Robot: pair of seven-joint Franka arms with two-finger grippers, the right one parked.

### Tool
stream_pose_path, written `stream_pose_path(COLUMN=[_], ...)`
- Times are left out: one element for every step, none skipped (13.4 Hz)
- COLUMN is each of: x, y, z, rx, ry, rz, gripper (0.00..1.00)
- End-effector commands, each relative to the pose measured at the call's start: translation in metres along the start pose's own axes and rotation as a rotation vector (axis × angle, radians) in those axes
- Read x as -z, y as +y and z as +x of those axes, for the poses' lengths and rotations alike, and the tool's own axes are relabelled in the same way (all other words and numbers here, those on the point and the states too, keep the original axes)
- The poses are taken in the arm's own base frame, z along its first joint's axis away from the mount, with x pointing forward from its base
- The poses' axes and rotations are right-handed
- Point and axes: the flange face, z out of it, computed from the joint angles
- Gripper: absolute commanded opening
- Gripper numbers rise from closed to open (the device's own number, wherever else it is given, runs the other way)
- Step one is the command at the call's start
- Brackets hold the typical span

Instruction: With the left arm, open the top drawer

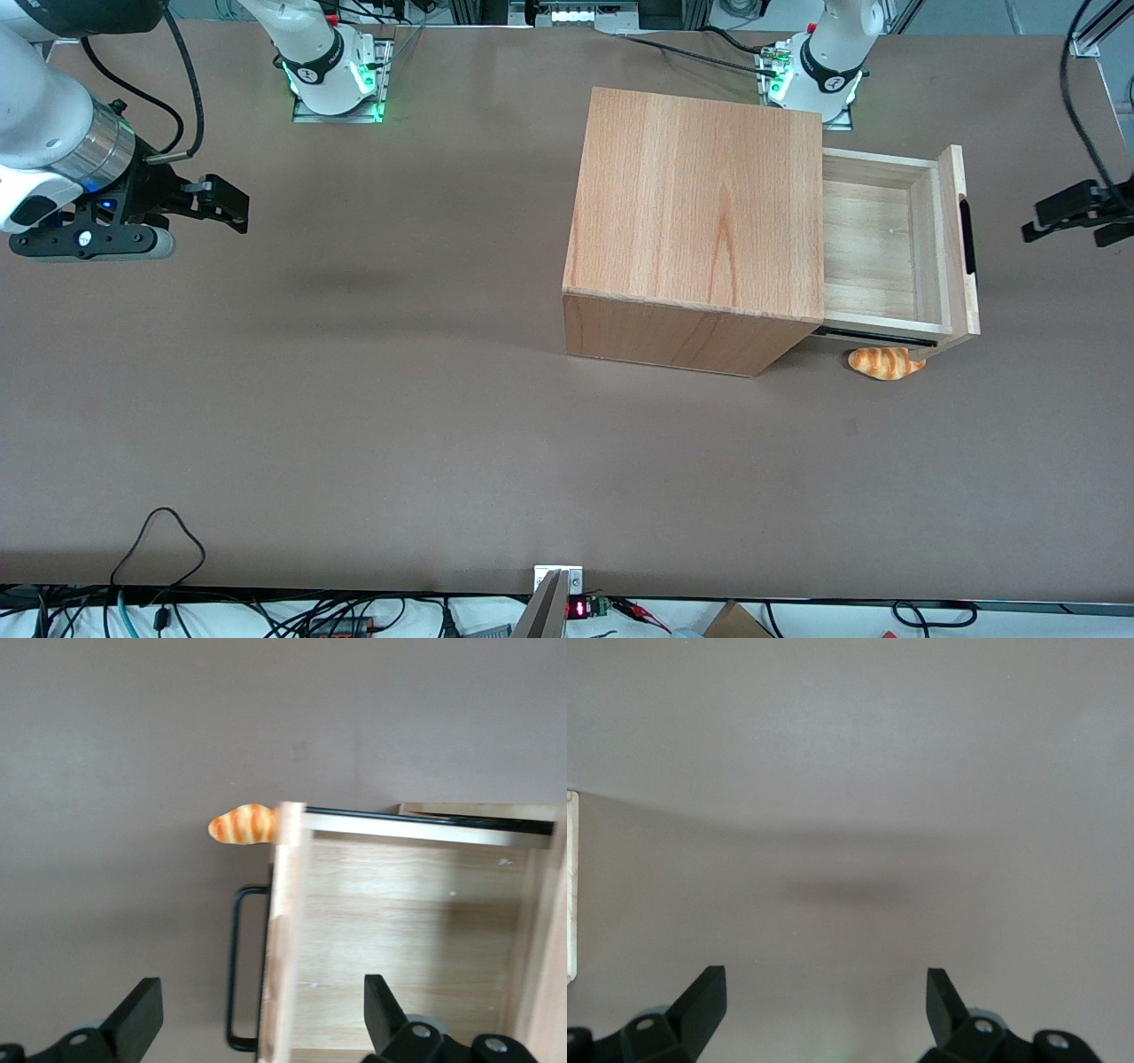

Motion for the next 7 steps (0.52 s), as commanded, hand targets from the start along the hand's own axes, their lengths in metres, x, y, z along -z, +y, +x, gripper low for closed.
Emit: stream_pose_path(x=[0.008, 0.013, 0.016, 0.021, 0.023, 0.025, 0.031], y=[0.024, 0.031, 0.034, 0.036, 0.038, 0.038, 0.036], z=[-0.001, -0.004, -0.006, -0.008, -0.010, -0.011, -0.014], rx=[0.010, 0.009, 0.015, 0.014, 0.011, 0.011, 0.011], ry=[-0.018, -0.016, -0.011, -0.005, -0.001, 0.002, 0.011], rz=[0.030, 0.033, 0.045, 0.064, 0.072, 0.077, 0.095], gripper=[1.00, 1.00, 1.00, 1.00, 1.00, 1.00, 1.00])
